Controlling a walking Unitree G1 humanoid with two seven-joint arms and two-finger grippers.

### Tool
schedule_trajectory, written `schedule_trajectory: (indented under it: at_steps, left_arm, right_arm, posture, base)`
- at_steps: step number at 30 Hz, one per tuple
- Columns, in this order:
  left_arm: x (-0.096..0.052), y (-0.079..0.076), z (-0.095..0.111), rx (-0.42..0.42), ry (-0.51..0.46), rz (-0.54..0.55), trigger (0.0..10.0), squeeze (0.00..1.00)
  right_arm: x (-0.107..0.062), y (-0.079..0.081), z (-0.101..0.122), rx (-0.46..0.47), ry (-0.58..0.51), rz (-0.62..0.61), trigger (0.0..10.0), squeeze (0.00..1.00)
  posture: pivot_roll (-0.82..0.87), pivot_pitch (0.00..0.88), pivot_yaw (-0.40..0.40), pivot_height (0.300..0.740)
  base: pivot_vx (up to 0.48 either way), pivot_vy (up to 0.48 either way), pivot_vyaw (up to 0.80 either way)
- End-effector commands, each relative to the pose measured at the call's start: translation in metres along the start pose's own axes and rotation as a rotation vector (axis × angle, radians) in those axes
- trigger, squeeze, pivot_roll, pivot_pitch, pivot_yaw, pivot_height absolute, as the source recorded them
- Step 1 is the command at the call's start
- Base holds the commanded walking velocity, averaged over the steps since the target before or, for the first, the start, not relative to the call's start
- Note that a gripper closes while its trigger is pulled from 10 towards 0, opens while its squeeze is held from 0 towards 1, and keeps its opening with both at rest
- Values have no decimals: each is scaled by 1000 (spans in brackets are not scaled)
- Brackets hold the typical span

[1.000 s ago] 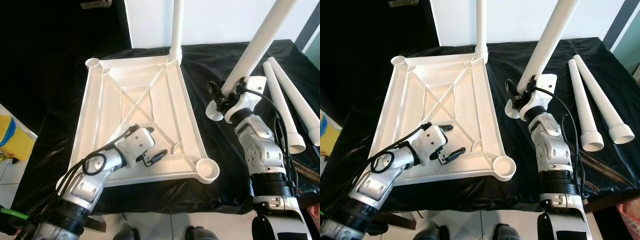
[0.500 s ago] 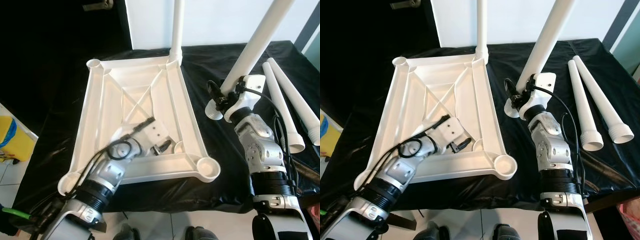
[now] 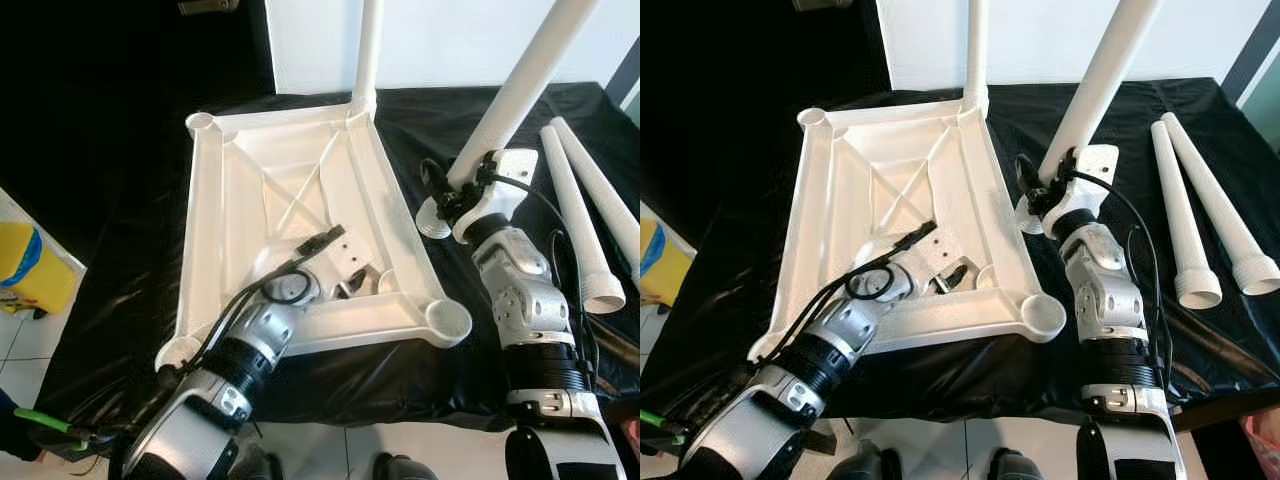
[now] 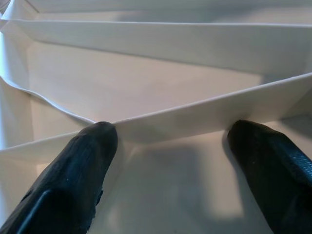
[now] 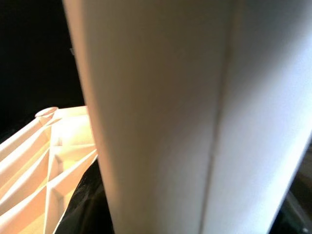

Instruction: Building children table

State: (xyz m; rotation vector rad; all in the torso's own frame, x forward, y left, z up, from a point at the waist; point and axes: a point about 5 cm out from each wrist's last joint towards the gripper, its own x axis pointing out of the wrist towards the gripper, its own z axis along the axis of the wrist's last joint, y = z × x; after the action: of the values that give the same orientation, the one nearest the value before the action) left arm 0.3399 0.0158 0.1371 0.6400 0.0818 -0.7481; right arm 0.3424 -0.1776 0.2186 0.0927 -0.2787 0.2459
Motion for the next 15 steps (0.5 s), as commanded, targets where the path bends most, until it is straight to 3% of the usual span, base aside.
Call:
schedule_trajectory:
  at_steps: [1, 4, 9, 12, 15]
  left_arm:
    - [6, 4, 6, -3, -10, 135, 10000, 0]
    - [10, 11, 15, -42, -30, 195, 10000, 0]
    - [9, 17, 20, -81, -70, 199, 10000, 0]
    - [-8, 21, 24, -152, -212, 110, 10000, 0]
    - [-18, 21, 26, -170, -281, 62, 10000, 0]
  right_arm:
    - [-1, 1, 2, -7, -19, 3, 10000, 0]
    - [-2, 1, 1, -6, -17, 2, 10000, 0]
    - [-5, 3, -2, -15, -16, 2, 10000, 0]
    - [-14, 11, -7, -46, -17, 14, 10000, 0]
    - [-19, 15, -9, -51, -20, 18, 10000, 0]
  posture:
    - [-60, 118, 50, 740]
    - [-61, 118, 52, 740]
    - [-64, 122, 57, 740]
    - [-60, 129, 60, 740]
    - [-56, 133, 58, 740]
  base:
    - [0, 0, 0]
    - [0, 0, 0]
    - [0, 0, 0]
    - [0, 0, 0]
    - [0, 0, 0]
